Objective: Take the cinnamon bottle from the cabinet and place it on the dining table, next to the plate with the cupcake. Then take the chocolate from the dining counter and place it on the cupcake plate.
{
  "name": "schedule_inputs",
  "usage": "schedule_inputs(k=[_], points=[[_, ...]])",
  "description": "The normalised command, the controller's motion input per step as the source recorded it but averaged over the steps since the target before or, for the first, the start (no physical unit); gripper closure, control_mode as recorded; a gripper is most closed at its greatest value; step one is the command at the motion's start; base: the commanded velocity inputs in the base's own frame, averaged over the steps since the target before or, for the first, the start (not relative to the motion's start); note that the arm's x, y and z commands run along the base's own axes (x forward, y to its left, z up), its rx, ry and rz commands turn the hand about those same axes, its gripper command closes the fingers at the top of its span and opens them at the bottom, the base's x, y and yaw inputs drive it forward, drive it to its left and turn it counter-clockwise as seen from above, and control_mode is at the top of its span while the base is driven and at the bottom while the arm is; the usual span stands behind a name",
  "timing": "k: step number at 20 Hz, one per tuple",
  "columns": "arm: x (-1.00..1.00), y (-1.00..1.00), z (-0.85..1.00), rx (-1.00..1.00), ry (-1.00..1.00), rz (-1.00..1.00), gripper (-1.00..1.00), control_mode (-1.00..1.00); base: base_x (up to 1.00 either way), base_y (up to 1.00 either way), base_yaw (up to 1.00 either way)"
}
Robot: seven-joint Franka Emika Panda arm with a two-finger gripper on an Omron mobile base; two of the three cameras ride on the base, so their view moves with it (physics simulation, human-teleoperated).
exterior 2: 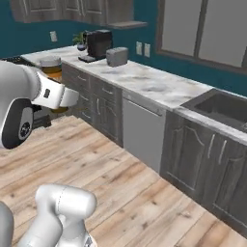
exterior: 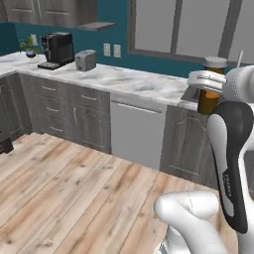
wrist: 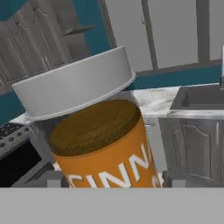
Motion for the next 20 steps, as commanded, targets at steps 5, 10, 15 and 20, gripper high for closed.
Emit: schedule_inputs(k=[5, 10, 15, 20], points=[[0.00, 0.00, 0.00, 0.00, 0.00, 0.00, 1.00, 1.00, 0.28, 0.00, 0.91], [0.00, 0.00, 0.00, 0.00, 0.00, 0.00, 1.00, 1.00, 0.38, 0.00, 0.89], [0.00, 0.00, 0.00, 0.00, 0.00, 0.00, 1.00, 1.00, 0.47, 0.00, 0.86], [0.00, 0.00, 0.00, 0.00, 0.00, 0.00, 1.00, 1.00, 0.57, 0.46, 0.54]])
